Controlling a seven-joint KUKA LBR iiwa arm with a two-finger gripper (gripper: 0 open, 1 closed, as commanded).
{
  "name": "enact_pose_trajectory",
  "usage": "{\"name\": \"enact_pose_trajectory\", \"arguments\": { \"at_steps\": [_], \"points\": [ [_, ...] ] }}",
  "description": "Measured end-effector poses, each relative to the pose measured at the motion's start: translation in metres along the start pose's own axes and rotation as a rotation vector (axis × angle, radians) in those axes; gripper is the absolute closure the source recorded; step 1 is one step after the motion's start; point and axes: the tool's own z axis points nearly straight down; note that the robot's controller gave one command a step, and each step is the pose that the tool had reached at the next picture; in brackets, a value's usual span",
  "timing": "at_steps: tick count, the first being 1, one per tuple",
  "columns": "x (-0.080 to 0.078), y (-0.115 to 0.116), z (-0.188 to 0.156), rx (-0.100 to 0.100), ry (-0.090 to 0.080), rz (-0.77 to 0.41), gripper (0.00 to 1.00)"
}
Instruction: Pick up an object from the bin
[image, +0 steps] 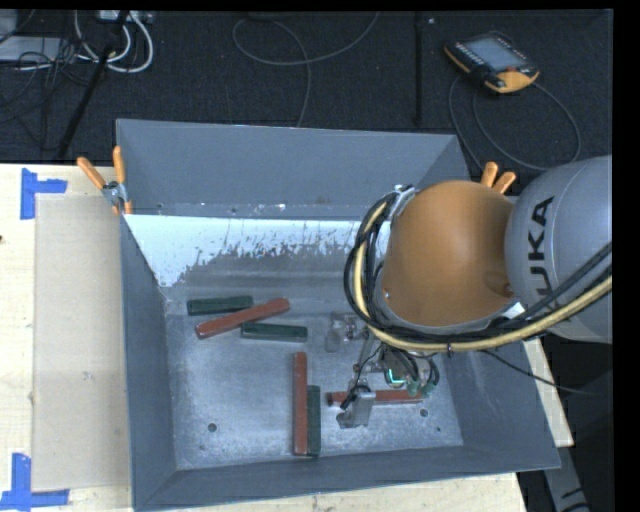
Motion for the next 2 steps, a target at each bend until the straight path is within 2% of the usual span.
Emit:
{"name": "enact_pose_trajectory", "arguments": {
  "at_steps": [1,2],
  "points": [
    [-0.002,0.000,-0.004,-0.001,-0.008,0.003,0.00],
    [-0.014,-0.013,0.040,-0.003,-0.017,0.045,0.00]
  ]
}}
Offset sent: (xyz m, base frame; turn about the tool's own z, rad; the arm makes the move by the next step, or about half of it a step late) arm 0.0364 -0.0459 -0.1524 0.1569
